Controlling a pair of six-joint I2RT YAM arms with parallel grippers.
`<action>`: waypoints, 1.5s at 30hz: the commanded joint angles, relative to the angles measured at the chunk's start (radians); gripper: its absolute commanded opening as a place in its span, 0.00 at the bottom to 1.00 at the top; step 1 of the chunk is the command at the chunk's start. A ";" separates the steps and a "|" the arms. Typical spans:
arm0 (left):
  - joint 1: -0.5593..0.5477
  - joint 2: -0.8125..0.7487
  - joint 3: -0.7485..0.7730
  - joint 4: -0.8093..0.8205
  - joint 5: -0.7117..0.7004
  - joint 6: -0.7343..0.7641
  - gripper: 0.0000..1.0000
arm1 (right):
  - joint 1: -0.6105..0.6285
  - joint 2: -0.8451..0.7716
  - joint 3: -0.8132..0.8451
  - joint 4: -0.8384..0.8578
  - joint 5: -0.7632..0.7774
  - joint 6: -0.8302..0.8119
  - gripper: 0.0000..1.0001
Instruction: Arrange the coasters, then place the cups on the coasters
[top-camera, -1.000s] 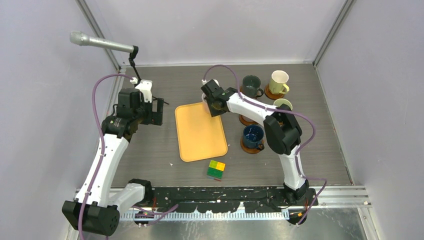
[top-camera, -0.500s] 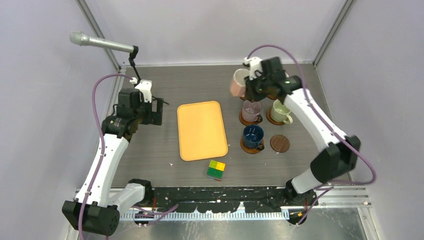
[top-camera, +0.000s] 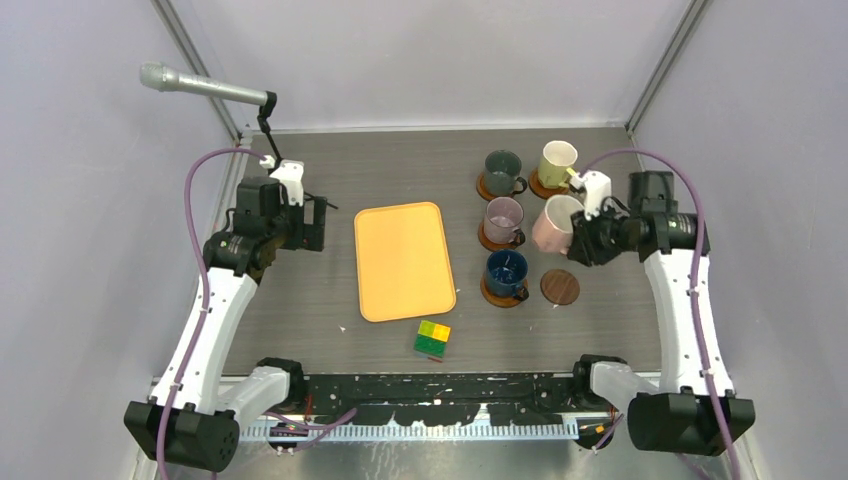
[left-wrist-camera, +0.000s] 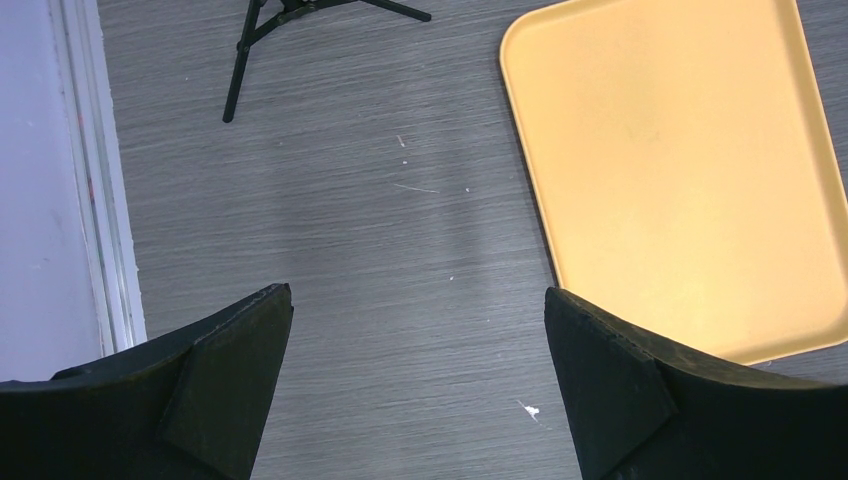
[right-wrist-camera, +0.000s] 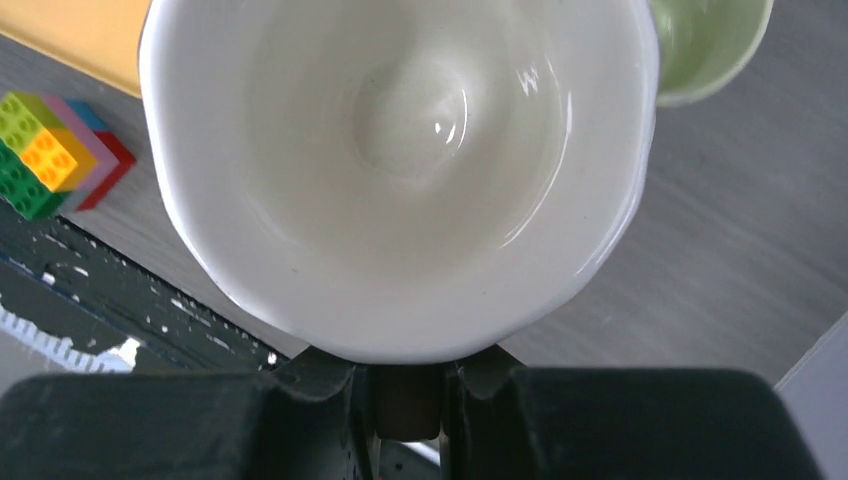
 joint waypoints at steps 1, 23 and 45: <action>0.003 -0.013 0.033 0.003 0.007 0.013 1.00 | -0.168 -0.082 -0.051 -0.080 -0.144 -0.195 0.00; 0.003 -0.014 -0.031 0.051 -0.009 0.043 1.00 | -0.302 -0.070 -0.410 0.199 0.003 -0.197 0.00; 0.003 -0.001 -0.035 0.061 -0.011 0.038 1.00 | -0.303 -0.016 -0.533 0.344 0.028 -0.165 0.03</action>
